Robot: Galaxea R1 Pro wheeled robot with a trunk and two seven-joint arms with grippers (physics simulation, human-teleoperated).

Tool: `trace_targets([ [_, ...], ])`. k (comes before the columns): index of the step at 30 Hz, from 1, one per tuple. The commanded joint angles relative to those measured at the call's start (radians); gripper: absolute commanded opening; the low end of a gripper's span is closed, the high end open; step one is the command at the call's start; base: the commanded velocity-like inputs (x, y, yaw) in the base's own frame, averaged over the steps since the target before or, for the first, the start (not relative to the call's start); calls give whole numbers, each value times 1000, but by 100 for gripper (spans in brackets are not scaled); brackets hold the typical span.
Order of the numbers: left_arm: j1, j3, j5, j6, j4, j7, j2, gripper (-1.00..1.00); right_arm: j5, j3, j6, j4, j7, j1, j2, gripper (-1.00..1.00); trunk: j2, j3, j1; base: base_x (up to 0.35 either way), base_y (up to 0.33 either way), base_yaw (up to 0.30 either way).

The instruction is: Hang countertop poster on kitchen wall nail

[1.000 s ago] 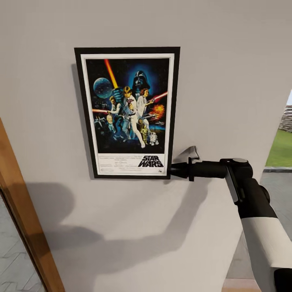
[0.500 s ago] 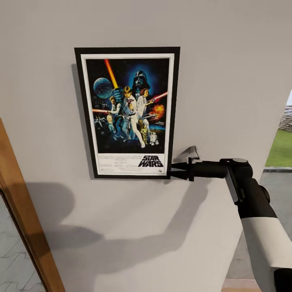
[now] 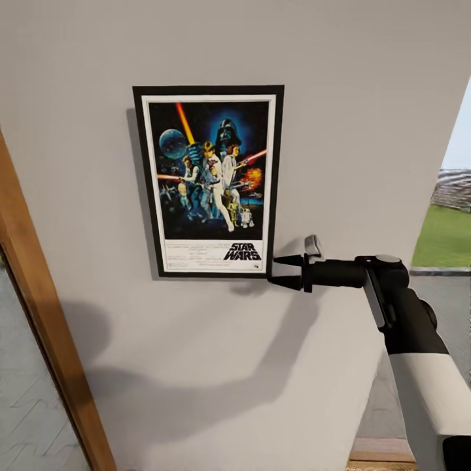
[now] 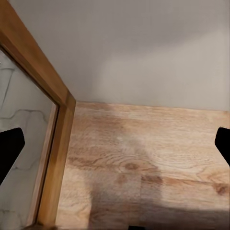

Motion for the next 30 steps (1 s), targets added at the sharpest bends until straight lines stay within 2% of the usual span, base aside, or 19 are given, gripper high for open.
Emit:
trace_targets([
  [1, 1, 1, 0, -2, -1, -1, 0, 100, -1, 0, 7, -2, 5, 1, 0, 100, -1, 0, 0, -183, 0, 0],
  [5, 1, 1, 0, -2, -1, -1, 0, 100, -1, 0, -35, -28, 41, 26, 0, 100, -1, 0, 0, -87, 0, 0],
  [7, 1, 1, 1, -2, -1, -1, 0, 100, -1, 0, -101, -55, 70, 90, 0, 100, -1, 0, 0, -32, 0, 0],
  [12, 1, 1, 1, -2, 0, -2, 0, 100, 0, 0, -311, -71, 87, 315, 0, 100, -1, 0, 0, -9, 0, 0],
  [14, 1, 1, 2, -1, 0, -2, 0, 100, 1, 0, -439, -60, 85, 455, 1, 100, -1, 0, 0, -2, 0, 0],
  [15, 1, 1, 2, -1, 0, -3, 0, 100, 1, 0, -470, -53, 85, 489, 1, 100, -1, 0, 0, -1, 0, 0],
  [16, 1, 1, 3, -1, 0, -5, 0, 100, 1, -1, -529, -35, 84, 553, 1, 100, -1, 0, 0, 0, 0, 0],
  [18, 1, 1, 3, -1, 1, -14, 0, 100, 2, -14, -633, 43, 83, 660, 0, 100, -1, 0, 0, 0, 0, 0],
  [20, 1, 1, 3, -1, 1, -17, 0, 100, 2, -46, -694, 135, 84, 714, 0, 100, -1, 0, 0, 0, 0, 0],
  [22, 1, 0, 4, -1, 1, -19, 0, 100, 3, -90, -738, 239, 84, 745, 0, 100, -1, 0, 0, 0, 0, 0],
  [25, 1, 0, 4, 0, 2, -20, 0, 100, 5, -124, -777, 356, 84, 761, 0, 100, -1, 0, 0, 0, 0, 0],
  [27, 1, -2, 4, 1, 3, -20, 0, 100, 7, -149, -841, 543, 76, 773, -9, 100, -1, 0, 0, 0, 0, 0],
  [30, 1, -4, 4, 1, 5, -21, 0, 100, 8, -157, -870, 679, 43, 776, -25, 100, -1, 0, 0, 0, 0, 0],
])
